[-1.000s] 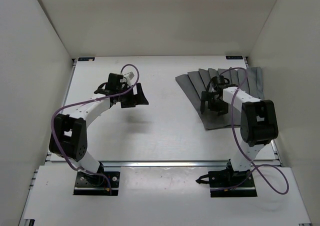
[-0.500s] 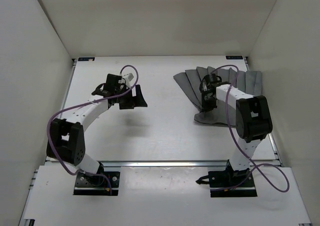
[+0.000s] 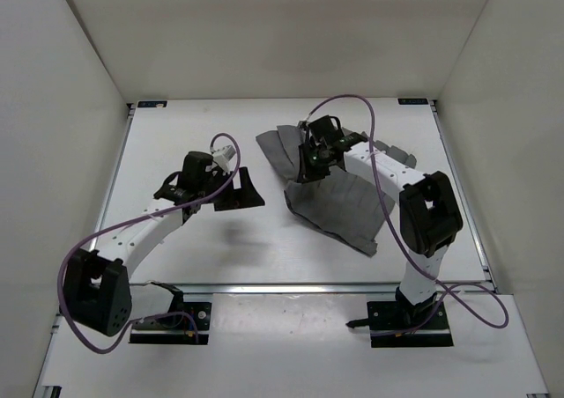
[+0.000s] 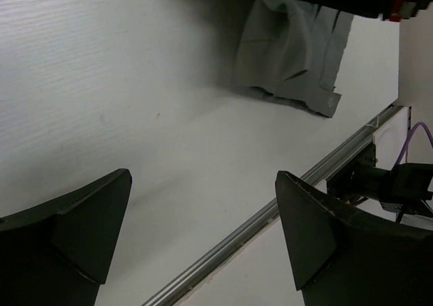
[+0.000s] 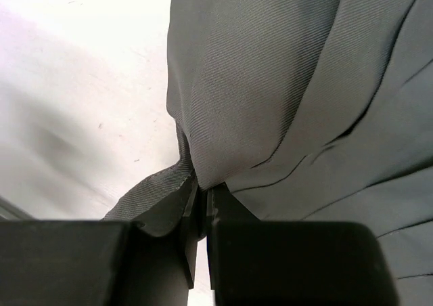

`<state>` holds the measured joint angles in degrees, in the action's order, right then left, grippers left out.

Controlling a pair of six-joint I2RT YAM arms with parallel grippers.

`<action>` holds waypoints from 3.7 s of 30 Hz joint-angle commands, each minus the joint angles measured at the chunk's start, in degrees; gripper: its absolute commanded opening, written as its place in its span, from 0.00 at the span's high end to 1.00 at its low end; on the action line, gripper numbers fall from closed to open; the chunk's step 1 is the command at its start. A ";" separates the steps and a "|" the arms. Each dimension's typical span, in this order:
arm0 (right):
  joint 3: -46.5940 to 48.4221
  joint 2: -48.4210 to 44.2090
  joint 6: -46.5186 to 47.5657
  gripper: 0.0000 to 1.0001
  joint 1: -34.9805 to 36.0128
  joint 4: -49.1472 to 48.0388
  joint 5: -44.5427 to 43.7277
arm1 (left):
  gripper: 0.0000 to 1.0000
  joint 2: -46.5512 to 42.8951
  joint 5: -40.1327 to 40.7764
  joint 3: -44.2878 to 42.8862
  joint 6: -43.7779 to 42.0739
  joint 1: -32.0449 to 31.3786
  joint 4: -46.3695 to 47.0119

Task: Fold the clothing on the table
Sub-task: Move the skirt to the center of the board, then flatten the skirt out

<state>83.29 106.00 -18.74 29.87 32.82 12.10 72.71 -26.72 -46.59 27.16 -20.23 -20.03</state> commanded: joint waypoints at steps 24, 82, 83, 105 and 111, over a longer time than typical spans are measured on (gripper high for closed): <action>-11.98 -17.39 -5.07 0.01 -3.84 -5.68 -1.18 | 0.03 -7.76 7.21 10.55 2.55 1.07 3.06; -63.33 -47.81 -29.86 0.37 -12.30 -6.19 -1.11 | 1.00 7.63 13.80 13.01 9.58 -1.30 12.30; -62.90 -47.99 -30.47 0.37 -12.03 -5.75 -1.63 | 1.00 7.28 14.15 13.27 9.32 -1.22 11.95; -53.94 -31.91 -30.22 1.00 -6.40 -1.01 -6.47 | 1.00 5.61 13.62 12.05 8.09 0.45 10.28; -44.20 -30.33 -23.37 1.00 -12.45 0.93 -7.00 | 1.00 2.71 14.50 8.81 7.03 2.73 5.11</action>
<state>34.50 74.41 -47.03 20.32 31.22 10.07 79.07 -12.99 -34.35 35.46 -18.72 -11.49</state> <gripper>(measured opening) 0.076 0.023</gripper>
